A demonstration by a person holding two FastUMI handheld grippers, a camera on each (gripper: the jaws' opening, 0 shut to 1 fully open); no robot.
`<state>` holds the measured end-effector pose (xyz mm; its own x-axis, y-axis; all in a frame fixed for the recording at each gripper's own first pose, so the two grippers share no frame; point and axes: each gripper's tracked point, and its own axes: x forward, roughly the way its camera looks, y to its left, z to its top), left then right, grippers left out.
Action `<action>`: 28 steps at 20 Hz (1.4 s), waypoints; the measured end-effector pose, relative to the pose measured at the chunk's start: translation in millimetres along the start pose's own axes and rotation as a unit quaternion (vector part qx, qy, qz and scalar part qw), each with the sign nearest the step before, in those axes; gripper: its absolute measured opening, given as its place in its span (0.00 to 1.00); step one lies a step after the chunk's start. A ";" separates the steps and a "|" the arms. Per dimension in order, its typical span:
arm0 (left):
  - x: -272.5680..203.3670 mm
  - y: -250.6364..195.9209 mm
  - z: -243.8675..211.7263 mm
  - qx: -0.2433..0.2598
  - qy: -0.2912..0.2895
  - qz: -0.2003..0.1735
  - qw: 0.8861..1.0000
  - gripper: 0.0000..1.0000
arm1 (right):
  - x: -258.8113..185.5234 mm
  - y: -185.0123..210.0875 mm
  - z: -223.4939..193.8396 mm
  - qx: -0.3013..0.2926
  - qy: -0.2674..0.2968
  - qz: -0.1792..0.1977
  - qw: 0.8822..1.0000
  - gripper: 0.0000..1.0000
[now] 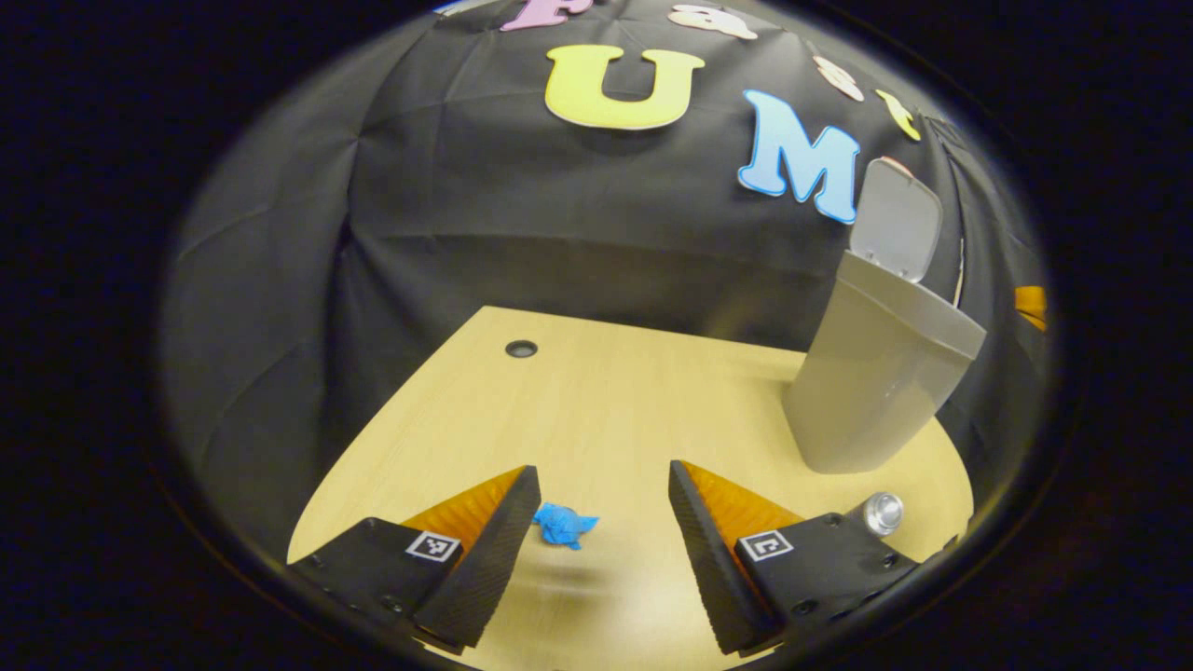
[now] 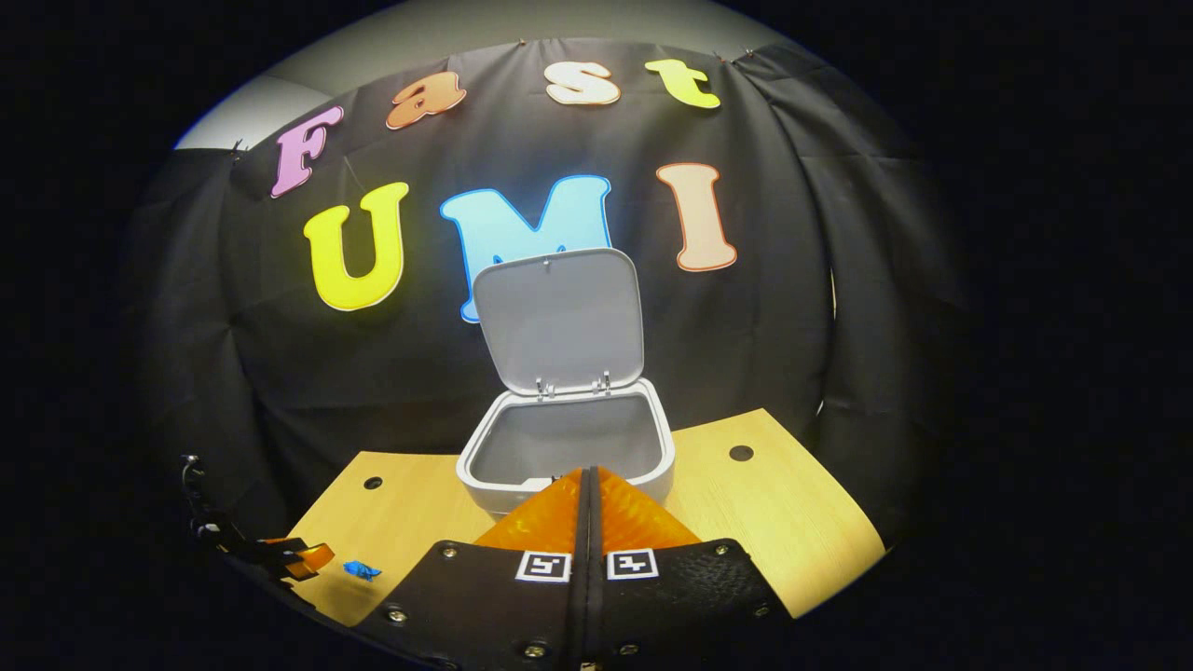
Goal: Press the lid of the desktop garbage bin to open it, pick up the crumpled paper on the desktop and throw it into the bin, then pick up the pop can on the desktop and drop it into the bin, and finally close the garbage bin lid.
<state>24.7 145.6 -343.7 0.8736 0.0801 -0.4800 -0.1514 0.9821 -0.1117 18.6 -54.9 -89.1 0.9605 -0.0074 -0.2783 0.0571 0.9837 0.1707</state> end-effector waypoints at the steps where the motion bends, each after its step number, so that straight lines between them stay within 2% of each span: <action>1: 4.7 4.0 -2.8 -0.001 0.007 0.004 1.000 0.91 | 1.4 -0.3 -2.8 -0.003 0.003 -0.002 1.000 0.00; 8: 40.8 30.1 -41.9 0.001 0.058 0.018 0.998 0.92 | 7.5 -3.5 -9.3 -0.009 0.021 -0.013 1.000 0.00; 9: 44.4 32.0 -47.2 0.002 0.065 0.017 0.998 0.96 | 8.6 -5.3 -12.1 -0.011 0.025 -0.016 0.999 0.00; 18: 77.7 41.2 -82.2 0.032 0.113 0.014 0.993 0.94 | 15.2 -3.6 -26.6 -0.022 0.050 -0.022 0.998 0.00; 23: 86.8 46.0 -102.1 0.040 0.129 0.029 0.990 0.94 | 15.4 -11.4 -30.6 -0.020 0.058 -0.031 0.998 0.00; 25: 87.9 47.1 -103.3 0.046 0.128 0.037 0.990 0.91 | 15.4 -15.4 -32.5 -0.021 0.062 -0.035 0.997 0.00; 26: 88.4 47.0 -103.6 0.048 0.128 0.041 0.990 0.96 | 15.6 -15.7 -33.2 -0.018 0.064 -0.035 0.997 0.00; 27: 89.1 46.5 -101.3 0.048 0.119 0.046 0.991 0.96 | 15.9 -15.4 -35.2 -0.015 0.066 -0.034 0.997 0.00; 28: 89.6 47.0 -99.9 0.041 0.114 0.051 0.991 0.85 | 16.5 -15.0 -36.1 -0.012 0.068 -0.034 0.997 0.00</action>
<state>49.6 182.0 -478.9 0.7262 0.1491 -0.6711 -0.1875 0.9821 0.0152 23.8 -63.4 -130.4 0.9088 -0.0512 -0.4140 0.1124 0.9858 0.1248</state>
